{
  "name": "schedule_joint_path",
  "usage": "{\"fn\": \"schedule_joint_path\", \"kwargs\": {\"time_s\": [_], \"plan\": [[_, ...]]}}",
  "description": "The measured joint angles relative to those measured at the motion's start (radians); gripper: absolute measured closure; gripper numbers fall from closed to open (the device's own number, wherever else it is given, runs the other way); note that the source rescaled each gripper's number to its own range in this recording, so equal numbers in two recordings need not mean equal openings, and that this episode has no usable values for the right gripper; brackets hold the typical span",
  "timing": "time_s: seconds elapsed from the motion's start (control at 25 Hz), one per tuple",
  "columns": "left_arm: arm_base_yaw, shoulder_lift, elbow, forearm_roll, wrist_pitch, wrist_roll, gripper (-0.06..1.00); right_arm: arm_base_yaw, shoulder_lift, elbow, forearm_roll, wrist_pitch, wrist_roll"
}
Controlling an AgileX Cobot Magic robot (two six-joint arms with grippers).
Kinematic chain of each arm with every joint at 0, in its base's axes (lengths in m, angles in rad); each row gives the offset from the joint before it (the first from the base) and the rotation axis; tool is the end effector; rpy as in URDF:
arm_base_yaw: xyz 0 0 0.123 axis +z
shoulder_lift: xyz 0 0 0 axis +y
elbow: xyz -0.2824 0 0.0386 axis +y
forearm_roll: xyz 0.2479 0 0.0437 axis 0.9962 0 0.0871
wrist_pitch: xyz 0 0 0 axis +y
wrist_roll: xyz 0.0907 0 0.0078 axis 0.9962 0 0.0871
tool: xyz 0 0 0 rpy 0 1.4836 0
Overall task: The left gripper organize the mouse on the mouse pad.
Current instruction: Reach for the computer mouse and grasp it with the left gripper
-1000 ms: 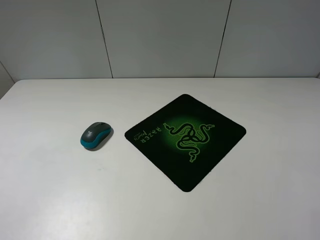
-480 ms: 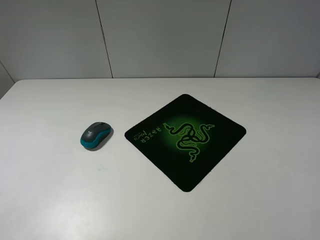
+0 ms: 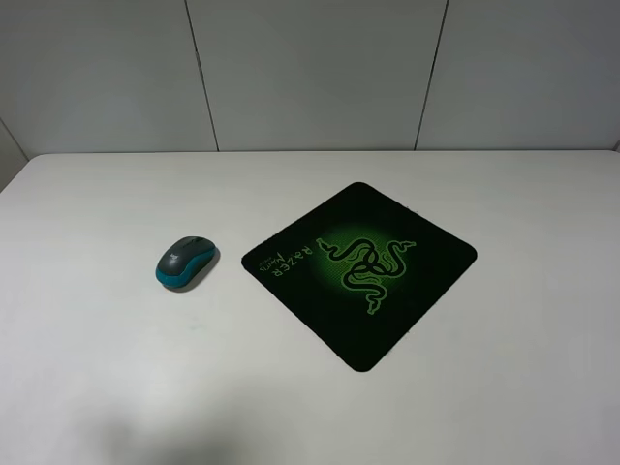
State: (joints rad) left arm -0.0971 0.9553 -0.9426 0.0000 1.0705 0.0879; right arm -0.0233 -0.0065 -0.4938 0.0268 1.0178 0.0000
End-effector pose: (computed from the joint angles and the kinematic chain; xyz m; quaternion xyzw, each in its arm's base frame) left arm 0.1655 -0.0161 0.3399 0.0886 0.9549 -0.0013 0.2835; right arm -0.0034 0.0022 0.2790 0.0096 0.8416 0.0071 0.5399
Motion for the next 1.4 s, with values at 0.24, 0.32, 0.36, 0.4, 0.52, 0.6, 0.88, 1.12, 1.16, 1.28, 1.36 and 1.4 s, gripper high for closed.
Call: {"fn": "schedule_joint_path", "kwargs": {"time_s": [0.24,0.32,0.36,0.4,0.52,0.6,0.88,1.12,1.16,1.28,1.36,1.4], "plan": [[-0.057,0.206,-0.046,0.000,-0.088,0.000,-0.05,0.000,0.000,0.000,0.000,0.000,0.000],[-0.073,0.269,-0.068,0.000,-0.104,0.000,-0.05,0.000,0.000,0.000,0.000,0.000,0.000],[-0.080,0.302,-0.082,0.000,-0.109,0.000,-0.05,0.000,0.000,0.000,0.000,0.000,0.000],[-0.087,0.329,-0.093,0.000,-0.112,0.000,-0.05,0.000,0.000,0.000,0.000,0.000,0.000],[-0.105,0.420,-0.132,0.000,-0.127,0.000,-0.05,0.000,0.000,0.000,0.000,0.000,0.000],[-0.119,0.474,-0.154,0.000,-0.134,0.000,-0.05,0.000,0.000,0.000,0.000,0.000,0.000],[-0.173,0.647,-0.225,0.000,-0.168,0.000,-0.05,0.000,0.000,0.000,0.000,0.000,0.000],[-0.215,0.754,-0.236,0.000,-0.202,0.000,-0.05,0.000,0.000,0.000,0.000,0.000,0.000],[-0.220,0.768,-0.236,0.006,-0.203,-0.004,-0.05,0.000,0.000,0.000,0.000,0.000,0.000],[-0.227,0.811,-0.236,0.011,-0.211,-0.010,-0.05,0.000,0.000,0.000,0.000,0.000,0.000],[-0.232,0.834,-0.236,0.021,-0.228,-0.011,-0.05,0.000,0.000,0.000,0.000,0.000,0.000],[-0.233,0.843,-0.236,0.023,-0.239,-0.011,-0.05,0.000,0.000,0.000,0.000,0.000,0.000]]}}
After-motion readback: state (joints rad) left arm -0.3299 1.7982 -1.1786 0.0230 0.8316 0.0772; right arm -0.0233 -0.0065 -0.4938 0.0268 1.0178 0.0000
